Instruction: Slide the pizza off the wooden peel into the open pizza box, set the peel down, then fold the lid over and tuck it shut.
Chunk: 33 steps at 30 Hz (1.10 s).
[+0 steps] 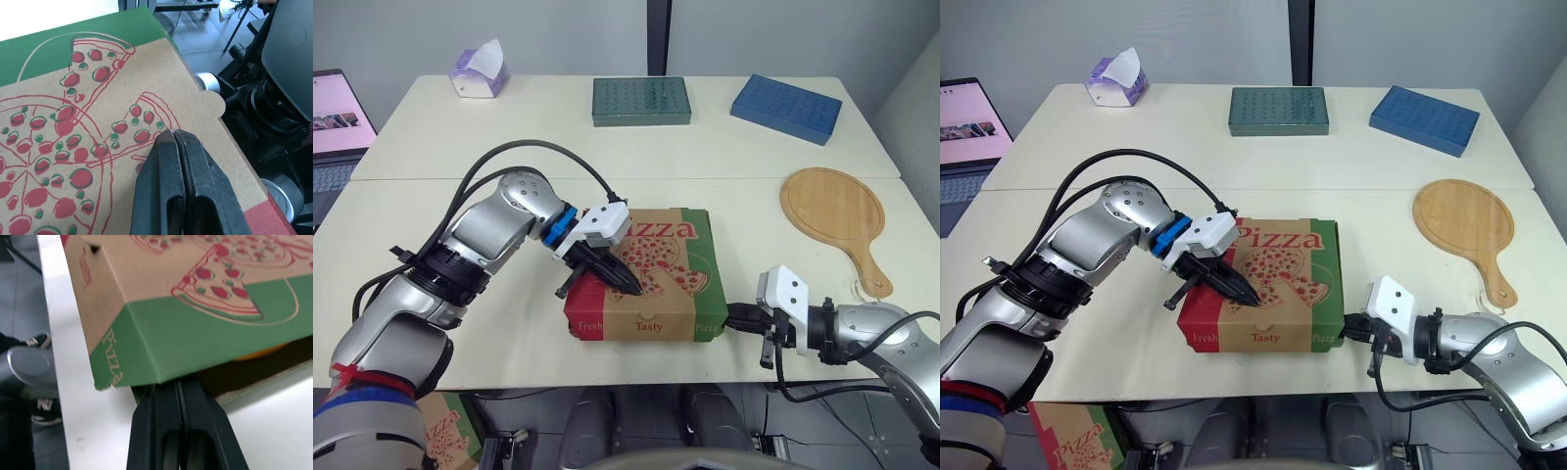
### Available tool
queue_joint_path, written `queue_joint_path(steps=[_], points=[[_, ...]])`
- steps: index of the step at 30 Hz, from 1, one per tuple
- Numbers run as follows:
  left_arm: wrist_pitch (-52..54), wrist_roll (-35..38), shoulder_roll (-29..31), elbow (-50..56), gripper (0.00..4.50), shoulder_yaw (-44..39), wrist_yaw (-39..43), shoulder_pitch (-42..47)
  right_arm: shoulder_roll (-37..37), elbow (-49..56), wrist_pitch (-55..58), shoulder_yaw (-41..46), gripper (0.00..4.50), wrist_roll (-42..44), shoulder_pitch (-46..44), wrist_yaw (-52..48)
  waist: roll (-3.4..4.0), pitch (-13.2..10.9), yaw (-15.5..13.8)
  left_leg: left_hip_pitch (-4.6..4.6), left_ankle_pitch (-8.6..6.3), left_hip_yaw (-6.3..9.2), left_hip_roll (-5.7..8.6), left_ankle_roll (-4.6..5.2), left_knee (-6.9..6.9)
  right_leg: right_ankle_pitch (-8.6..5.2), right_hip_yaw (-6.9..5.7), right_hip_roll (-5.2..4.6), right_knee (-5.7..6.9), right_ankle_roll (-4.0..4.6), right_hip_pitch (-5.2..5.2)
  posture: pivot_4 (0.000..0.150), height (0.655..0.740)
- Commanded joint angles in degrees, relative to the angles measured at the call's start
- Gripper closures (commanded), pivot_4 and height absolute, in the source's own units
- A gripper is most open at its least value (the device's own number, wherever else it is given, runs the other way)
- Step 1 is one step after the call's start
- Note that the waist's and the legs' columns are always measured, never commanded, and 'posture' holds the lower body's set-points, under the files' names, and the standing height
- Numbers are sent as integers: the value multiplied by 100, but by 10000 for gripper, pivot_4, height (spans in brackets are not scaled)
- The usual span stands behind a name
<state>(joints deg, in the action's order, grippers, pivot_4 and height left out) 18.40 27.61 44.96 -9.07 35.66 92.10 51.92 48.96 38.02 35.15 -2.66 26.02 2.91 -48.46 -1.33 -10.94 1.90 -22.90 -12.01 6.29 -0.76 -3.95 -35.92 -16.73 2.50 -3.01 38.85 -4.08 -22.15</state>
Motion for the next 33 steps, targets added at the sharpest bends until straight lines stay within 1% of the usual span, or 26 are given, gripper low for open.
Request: queue_joint_path(steps=[1, 3, 7, 8, 11, 13, 16, 21, 25, 29, 33], points=[[11, -46, 60, 95, 45000, -58, 40, -36, 226, 91, -102, 652, 44796, 144, 66, -159, 0, 0, -6, 0, 0, 0, 0, 0, 0, 0, 0, 0, 0, 0, 0, 1500, 7400], [1, -49, 65, 88, 45000, -62, 40, -37, 381, 101, -14, 1058, 44796, 328, 164, -315, 0, 0, -8, -2, 0, 0, 0, 0, 0, 0, 0, 0, 0, 0, 0, 1500, 7400], [-5, -45, 73, 82, 45000, -66, 40, -41, 497, 221, 226, 1684, 36695, 793, 173, -401, 0, 0, -5, -1, 0, 0, 0, 0, 1, 0, 0, 0, 0, 0, 0, 1500, 7400], [-7, -40, 76, 81, 45000, -63, 40, -39, 484, 339, 338, 1758, 32479, 1000, 100, -369, 0, 0, -3, -1, 0, 0, 0, 0, 0, 0, 0, 0, 0, 0, 0, 1500, 7400], [0, -22, 75, 65, 45000, -58, 40, -19, 440, 778, 606, 1662, 22415, 1461, -102, -212, 0, 0, 1, 0, 0, 0, 0, 0, 1, 0, 1, 0, 0, 0, 0, 1500, 7400], [50, 18, 63, 55, 45000, -75, 40, 8, 434, 1047, 612, 1353, 15192, 1403, -163, -98, -1, 0, -6, -2, 0, 1, 0, 0, 1, 0, -1, 0, 0, 0, 0, 1500, 7400], [108, 92, 98, 67, 45000, -67, 40, 54, 379, 1221, 440, 795, 4664, 979, -296, 147, -1, -1, -11, -4, 0, 1, 0, 0, 1, 0, -1, -1, -4, 0, 0, 1500, 7400], [141, 120, 116, 62, 45000, -70, 40, 81, 420, 1102, 70, 36, 4664, 190, -428, 231, -1, -1, -8, -3, 0, 0, 0, 0, 1, -1, -1, 0, -4, 0, -3, 1500, 7400], [181, 158, 117, 78, 45000, -91, 40, 82, 393, 813, -346, -329, 4664, -493, -504, 312, -1, -1, -9, -4, 0, 0, 0, 0, 1, -1, -1, 0, -5, 0, -3, 1500, 7400], [220, 210, 124, 136, 45000, -92, 40, 70, 209, 559, -641, -413, 4664, -834, -660, 382, -1, -1, -4, -3, 0, 0, 0, 0, 1, -1, 0, 0, -4, 0, -4, 1500, 7400], [221, 284, 204, 191, 45000, -36, 40, 85, 32, 509, -664, -288, 4664, -808, -797, 410, -1, -1, 1, -3, 0, 0, 0, 0, 1, -1, -1, 0, -4, 0, -4, 1500, 7400]])
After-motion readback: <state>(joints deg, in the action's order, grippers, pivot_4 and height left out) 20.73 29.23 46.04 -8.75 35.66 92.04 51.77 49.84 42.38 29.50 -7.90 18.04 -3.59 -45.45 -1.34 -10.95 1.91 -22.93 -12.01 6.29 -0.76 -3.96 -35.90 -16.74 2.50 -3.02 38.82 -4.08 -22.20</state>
